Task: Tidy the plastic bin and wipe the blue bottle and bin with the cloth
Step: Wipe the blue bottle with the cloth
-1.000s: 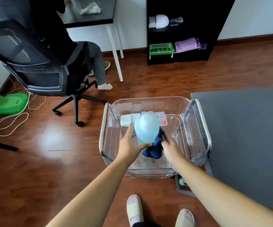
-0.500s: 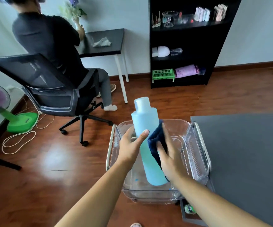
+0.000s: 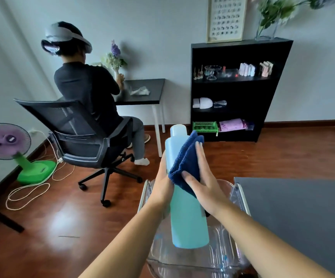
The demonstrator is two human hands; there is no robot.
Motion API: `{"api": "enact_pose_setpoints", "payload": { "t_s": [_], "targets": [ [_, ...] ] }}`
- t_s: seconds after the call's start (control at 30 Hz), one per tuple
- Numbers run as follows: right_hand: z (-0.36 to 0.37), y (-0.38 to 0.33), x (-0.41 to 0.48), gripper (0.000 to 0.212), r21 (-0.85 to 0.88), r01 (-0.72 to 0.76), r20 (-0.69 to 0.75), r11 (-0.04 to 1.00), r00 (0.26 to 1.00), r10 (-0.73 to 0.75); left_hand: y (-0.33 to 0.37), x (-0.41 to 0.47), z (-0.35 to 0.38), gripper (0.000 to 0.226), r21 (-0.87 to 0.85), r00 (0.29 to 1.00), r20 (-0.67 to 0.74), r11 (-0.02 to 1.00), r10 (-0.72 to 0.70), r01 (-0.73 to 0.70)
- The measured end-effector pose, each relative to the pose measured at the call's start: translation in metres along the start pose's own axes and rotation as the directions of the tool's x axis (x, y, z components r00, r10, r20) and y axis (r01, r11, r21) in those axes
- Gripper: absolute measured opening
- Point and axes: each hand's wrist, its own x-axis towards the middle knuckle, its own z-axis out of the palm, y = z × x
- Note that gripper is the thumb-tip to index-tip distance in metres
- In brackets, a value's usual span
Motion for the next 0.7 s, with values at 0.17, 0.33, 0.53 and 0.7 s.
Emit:
{"api": "enact_pose_setpoints", "payload": {
  "t_s": [0.17,0.33,0.53,0.7],
  "targets": [
    [0.009,0.011,-0.056,0.072,0.028,-0.002,0.125,1.0,0.992,-0.002,0.019,-0.001,-0.009,0.031,0.06,0.992,-0.116,0.997,0.054,-0.047],
    [0.01,0.0,-0.06,0.068,0.053,0.011,0.039,0.999,0.999,-0.013,0.027,-0.006,0.0,0.042,0.083,0.988,-0.154,0.996,-0.004,0.017],
    [-0.008,-0.025,-0.001,0.077,-0.056,0.077,-0.076,0.995,0.994,-0.082,0.034,-0.008,0.018,0.043,-0.074,0.997,-0.003,0.994,-0.079,0.079],
    [-0.032,-0.043,0.027,0.068,0.097,0.086,0.103,0.992,0.99,-0.096,0.029,-0.022,0.016,0.04,-0.196,0.997,0.082,0.981,0.0,0.016]
  ]
}}
